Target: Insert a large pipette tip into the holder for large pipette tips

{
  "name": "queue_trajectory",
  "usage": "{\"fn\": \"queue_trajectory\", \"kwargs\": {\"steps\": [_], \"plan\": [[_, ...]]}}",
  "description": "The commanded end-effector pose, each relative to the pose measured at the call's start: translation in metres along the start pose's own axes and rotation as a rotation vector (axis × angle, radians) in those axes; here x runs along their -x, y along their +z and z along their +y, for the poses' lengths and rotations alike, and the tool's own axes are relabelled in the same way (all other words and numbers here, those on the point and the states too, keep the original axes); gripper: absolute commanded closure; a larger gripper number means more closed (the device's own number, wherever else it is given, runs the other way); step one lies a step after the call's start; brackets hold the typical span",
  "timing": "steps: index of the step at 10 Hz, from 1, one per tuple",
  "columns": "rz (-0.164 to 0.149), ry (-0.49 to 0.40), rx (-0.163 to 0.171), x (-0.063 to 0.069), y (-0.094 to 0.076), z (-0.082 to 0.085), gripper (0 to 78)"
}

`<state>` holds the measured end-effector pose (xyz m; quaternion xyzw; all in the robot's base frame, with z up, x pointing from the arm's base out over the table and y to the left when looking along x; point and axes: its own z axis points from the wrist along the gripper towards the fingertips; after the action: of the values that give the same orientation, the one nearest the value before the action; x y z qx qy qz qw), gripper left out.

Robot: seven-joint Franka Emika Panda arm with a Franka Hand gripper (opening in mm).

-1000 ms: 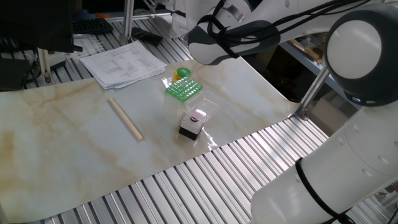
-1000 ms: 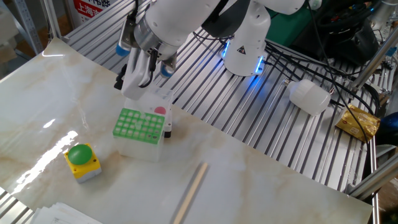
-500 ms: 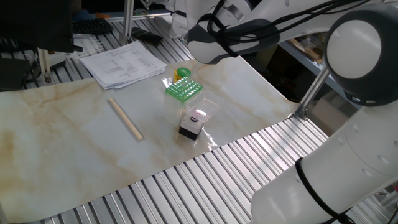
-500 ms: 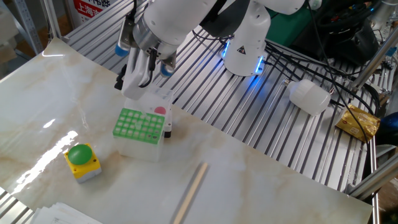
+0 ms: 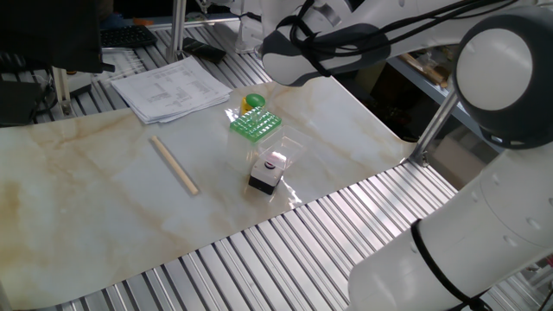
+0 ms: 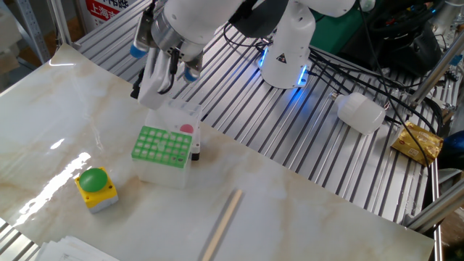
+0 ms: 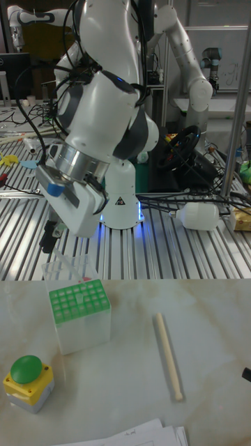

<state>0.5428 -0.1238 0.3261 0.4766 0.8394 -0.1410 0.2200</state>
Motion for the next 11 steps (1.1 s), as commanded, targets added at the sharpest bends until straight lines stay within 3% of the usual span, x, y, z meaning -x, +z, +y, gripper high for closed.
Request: {"fn": "queue_trajectory", "kwargs": {"steps": [1, 4, 11], "plan": [[-0.033, 0.036, -0.004, 0.003, 0.0007, -0.0005, 76.4], [-0.047, 0.068, -0.006, 0.002, 0.0016, 0.0, 76.4], [-0.05, 0.083, 0.0, -0.0063, 0.0077, 0.0014, 76.4]]}}
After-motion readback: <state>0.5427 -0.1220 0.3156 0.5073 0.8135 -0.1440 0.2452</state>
